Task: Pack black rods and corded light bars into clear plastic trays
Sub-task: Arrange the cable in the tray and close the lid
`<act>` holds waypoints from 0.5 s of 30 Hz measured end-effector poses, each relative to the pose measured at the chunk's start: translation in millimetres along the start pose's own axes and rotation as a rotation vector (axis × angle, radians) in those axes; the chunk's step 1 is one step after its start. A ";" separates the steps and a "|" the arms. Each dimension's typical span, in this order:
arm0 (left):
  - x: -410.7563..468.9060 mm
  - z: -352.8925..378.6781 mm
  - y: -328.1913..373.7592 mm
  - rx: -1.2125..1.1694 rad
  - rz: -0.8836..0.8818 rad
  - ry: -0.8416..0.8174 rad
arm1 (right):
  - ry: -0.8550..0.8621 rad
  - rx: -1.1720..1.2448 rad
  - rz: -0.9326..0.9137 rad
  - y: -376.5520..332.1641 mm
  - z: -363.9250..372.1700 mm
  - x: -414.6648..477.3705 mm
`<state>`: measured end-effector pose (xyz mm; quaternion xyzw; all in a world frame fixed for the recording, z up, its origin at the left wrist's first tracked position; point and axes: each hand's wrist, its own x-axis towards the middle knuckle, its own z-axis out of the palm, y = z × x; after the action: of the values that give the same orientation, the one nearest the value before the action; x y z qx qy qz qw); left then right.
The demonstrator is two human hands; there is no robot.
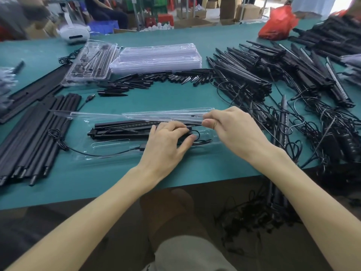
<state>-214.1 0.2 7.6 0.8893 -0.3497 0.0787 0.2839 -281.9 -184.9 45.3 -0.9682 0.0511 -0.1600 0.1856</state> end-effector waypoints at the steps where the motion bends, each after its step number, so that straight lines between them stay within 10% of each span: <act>1: 0.5 0.6 -0.9 0.013 0.009 -0.006 | -0.001 -0.004 -0.004 -0.1 0.4 -0.2; 15: 5.6 6.0 8.3 0.153 0.055 0.010 | 0.031 0.018 -0.021 2.1 2.3 -2.3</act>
<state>-215.9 -11.3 8.3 0.8981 -0.3657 0.1175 0.2144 -283.4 -185.7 41.8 -0.9643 0.0422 -0.1776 0.1917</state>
